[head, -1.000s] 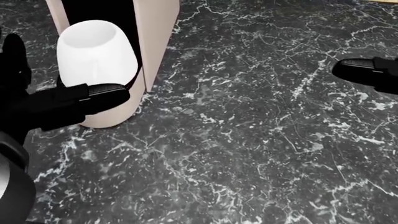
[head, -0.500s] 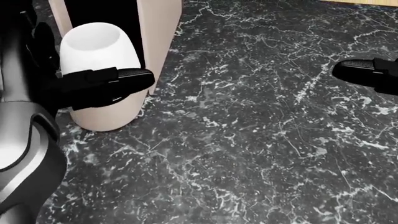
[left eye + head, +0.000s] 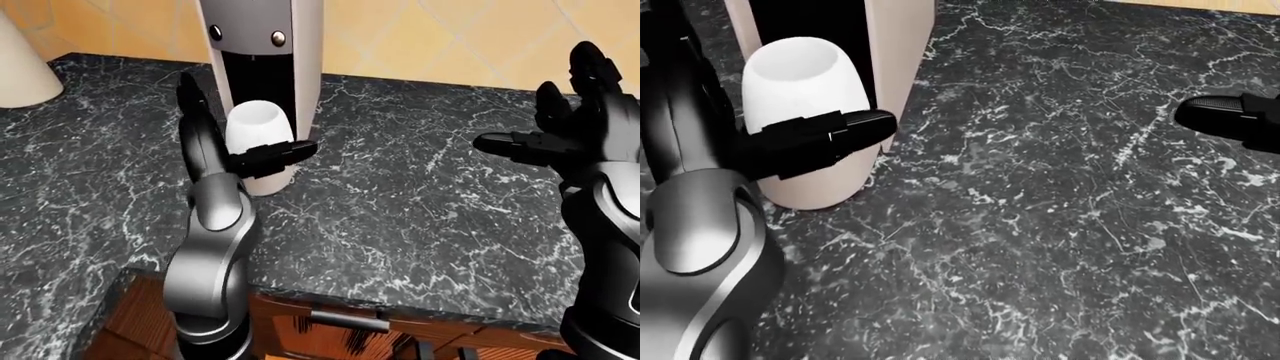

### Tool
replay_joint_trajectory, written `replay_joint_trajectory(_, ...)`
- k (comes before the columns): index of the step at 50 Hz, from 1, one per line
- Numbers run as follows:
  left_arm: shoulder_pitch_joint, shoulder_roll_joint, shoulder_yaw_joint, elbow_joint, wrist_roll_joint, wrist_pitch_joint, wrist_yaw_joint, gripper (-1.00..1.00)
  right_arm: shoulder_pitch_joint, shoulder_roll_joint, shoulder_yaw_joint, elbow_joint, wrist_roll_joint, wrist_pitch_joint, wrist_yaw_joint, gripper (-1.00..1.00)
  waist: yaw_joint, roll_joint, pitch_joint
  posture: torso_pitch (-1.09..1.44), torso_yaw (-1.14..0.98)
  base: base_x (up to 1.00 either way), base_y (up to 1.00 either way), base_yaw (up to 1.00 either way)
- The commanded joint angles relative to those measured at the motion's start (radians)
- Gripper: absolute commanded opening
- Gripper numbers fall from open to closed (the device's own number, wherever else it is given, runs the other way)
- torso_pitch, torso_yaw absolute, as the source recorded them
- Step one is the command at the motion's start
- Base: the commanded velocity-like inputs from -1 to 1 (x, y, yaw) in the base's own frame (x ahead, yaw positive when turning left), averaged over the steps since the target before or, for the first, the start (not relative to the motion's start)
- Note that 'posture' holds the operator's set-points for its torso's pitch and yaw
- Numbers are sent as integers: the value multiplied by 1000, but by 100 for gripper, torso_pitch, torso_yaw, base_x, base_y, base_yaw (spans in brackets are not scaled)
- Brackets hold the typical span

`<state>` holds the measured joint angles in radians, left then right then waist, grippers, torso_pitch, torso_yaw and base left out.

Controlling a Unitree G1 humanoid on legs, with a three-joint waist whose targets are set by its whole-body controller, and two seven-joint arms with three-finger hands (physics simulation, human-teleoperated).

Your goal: Pick the mug from under the coffee machine dispenser and place it on the counter.

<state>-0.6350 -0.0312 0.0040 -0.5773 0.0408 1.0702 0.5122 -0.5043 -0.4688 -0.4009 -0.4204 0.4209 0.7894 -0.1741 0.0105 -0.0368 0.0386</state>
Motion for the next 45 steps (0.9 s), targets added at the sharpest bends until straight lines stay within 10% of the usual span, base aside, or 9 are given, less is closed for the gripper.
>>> replay_joint_trajectory(1, -22, -3, -1, -4, 14, -49, 4, 100, -26, -16, -12, -27, -2, -29, 0, 100, 0, -5, -21, 0, 0, 0, 0, 0)
replay_joint_trajectory(6, -11, -13, 1, 17, 18, -74, 15, 100, -25, -16, -12, -28, -2, -30, 0, 100, 1, -6, -23, 0, 0, 0, 0, 0)
replay_joint_trajectory(10, -3, -20, -3, 21, 17, -80, 24, 13, -25, -16, -12, -25, -1, -31, 1, 100, 1, -7, -23, 0, 0, 0, 0, 0)
replay_joint_trajectory(15, 1, -23, -8, 20, 20, -82, 30, -36, -25, -16, -12, -25, -1, -31, 0, 100, 1, -7, -23, 0, 0, 0, 0, 0)
replay_joint_trajectory(27, 4, -25, -11, 12, 26, -75, 30, -97, -26, -17, -14, -26, 1, -30, -1, 100, 2, -7, -26, 0, 0, 0, 0, 0)
replay_joint_trajectory(45, -60, -27, -19, -92, 43, 49, 2, -100, -28, -20, -15, -32, 6, -21, -5, 100, 0, -6, -22, 0, 0, 0, 0, 0)
